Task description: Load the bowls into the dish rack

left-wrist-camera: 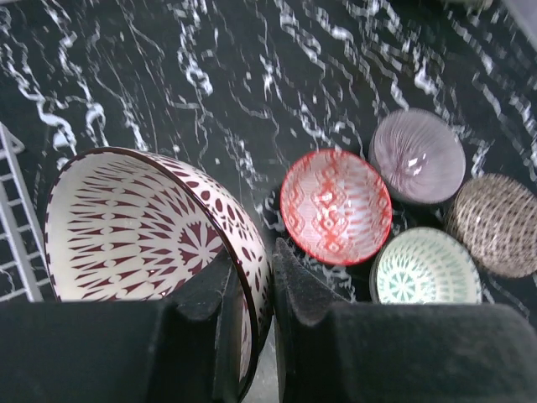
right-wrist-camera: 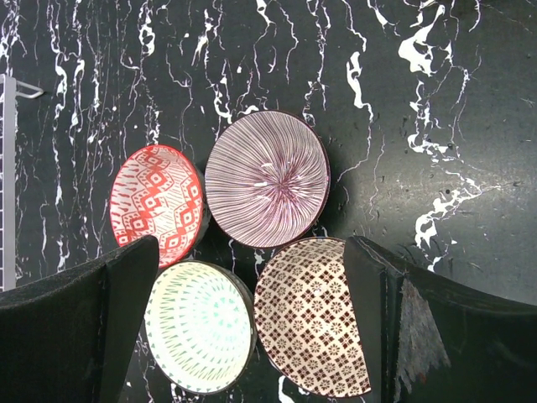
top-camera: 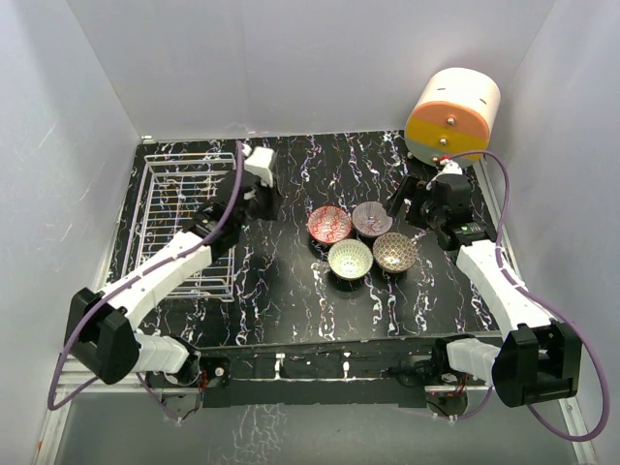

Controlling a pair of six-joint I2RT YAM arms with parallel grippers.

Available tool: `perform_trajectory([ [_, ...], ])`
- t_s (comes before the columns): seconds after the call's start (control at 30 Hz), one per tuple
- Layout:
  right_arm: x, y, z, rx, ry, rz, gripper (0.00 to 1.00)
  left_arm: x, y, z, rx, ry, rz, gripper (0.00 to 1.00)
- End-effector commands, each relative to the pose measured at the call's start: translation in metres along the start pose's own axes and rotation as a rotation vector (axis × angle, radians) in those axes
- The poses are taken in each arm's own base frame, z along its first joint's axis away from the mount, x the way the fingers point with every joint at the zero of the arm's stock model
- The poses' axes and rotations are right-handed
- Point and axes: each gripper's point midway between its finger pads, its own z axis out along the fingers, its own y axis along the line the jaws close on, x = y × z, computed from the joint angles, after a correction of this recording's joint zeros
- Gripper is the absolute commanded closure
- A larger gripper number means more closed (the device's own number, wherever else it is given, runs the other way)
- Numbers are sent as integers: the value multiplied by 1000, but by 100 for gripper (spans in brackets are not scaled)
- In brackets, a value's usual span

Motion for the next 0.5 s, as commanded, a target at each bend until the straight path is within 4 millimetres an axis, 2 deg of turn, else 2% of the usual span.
perform_trajectory([
  [0.0,-16,10,-6,-46,-58,6,4,-92,0,-30,95,-241,-60,100],
  [0.1,-17,14,-8,-60,-61,7,4,-108,26,-34,79,-298,-122,100],
  [0.23,-18,15,-10,-65,-61,4,4,-112,63,-36,84,-358,-264,100],
  [0.37,-17,15,-10,-65,-57,2,4,-125,97,-49,111,-455,-386,100],
  [0.47,-16,15,-10,-66,-51,1,4,-127,124,-57,128,-508,-475,100],
])
